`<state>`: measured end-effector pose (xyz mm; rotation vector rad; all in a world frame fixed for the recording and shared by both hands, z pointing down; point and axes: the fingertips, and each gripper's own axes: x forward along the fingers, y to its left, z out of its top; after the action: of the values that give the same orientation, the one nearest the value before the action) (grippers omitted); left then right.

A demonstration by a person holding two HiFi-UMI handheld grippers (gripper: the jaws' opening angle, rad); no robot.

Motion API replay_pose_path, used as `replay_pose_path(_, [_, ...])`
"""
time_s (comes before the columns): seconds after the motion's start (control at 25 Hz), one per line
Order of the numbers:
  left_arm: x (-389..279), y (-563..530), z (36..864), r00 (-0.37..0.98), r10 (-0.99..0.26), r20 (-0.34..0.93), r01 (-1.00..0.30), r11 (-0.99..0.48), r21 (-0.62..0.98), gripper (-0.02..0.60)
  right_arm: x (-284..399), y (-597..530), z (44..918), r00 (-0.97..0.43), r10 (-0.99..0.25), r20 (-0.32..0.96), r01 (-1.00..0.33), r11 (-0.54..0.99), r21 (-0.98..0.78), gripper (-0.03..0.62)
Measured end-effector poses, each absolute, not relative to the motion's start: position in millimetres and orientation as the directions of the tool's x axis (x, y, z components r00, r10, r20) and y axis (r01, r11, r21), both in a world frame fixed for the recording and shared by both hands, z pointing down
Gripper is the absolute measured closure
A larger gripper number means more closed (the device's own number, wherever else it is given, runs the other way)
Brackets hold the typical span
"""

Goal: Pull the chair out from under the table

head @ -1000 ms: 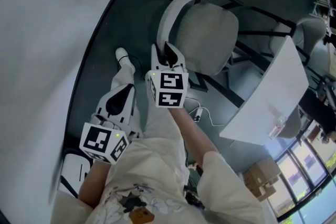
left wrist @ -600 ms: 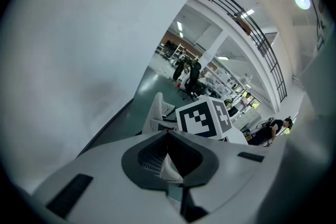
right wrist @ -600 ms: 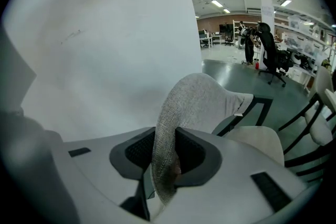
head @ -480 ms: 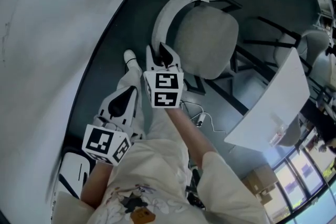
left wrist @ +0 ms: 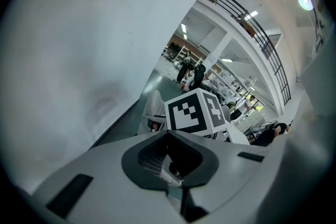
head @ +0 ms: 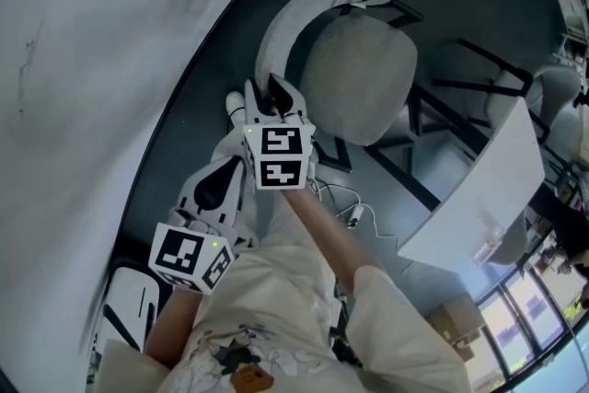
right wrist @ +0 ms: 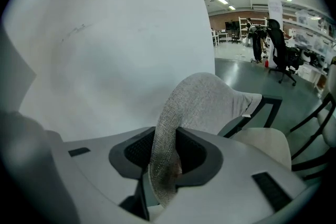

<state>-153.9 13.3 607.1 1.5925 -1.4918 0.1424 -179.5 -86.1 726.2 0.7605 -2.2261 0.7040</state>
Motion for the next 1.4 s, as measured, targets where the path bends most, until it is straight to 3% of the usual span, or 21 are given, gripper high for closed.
replay_pose_path(0.48, [-203, 24, 599, 0.195, -0.745, 0.637, -0.835, 0.214, 0.506, 0.572, -244, -74, 718, -0.641, -0.252, 0.725, -0.631, 0.71, -0.311, 0.476])
replay_pose_path(0.8, [-201, 27, 602, 0.166, -0.743, 0.648, -0.845, 0.232, 0.482, 0.572, -249, -75, 726, -0.687, -0.215, 0.694, -0.598, 0.709, -0.372, 0.464])
replay_pose_path(1.04, [-217, 28, 573, 0.12, -0.766, 0.631, -0.866, 0.23, 0.444, 0.572, -239, -74, 715, -0.715, -0.134, 0.686, -0.553, 0.708, -0.439, 0.441])
replay_pose_path(1.4, [-206, 21, 527, 0.141, -0.804, 0.577, -0.888, 0.154, 0.432, 0.572, -177, -82, 670, -0.687, -0.206, 0.697, -0.603, 0.697, -0.388, 0.442])
